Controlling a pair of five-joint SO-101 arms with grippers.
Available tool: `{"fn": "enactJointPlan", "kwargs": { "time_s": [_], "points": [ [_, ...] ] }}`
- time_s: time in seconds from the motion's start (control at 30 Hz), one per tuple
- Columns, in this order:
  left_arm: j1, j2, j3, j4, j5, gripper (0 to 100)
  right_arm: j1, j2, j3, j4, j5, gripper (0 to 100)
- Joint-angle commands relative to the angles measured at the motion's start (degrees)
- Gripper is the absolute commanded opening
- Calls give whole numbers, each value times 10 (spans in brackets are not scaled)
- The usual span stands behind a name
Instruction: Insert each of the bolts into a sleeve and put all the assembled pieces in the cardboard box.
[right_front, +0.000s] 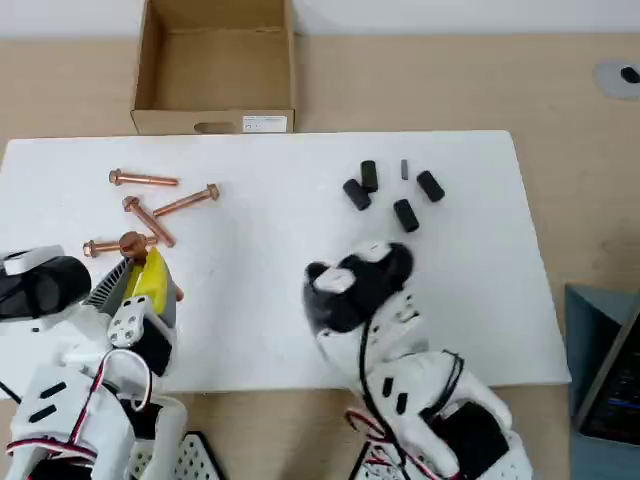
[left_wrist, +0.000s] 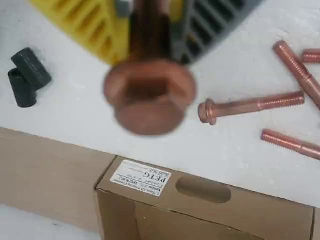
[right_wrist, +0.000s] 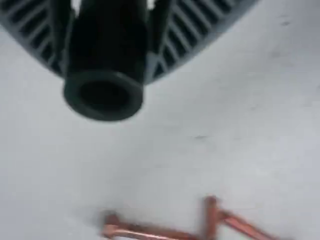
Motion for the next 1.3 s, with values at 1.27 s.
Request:
{"fn": "enactJointPlan", "kwargs": {
  "time_s": [1.27],
  "points": [
    [253, 0, 91, -113, 171, 2, -146, -29, 3, -44, 38, 9]
  ]
}}
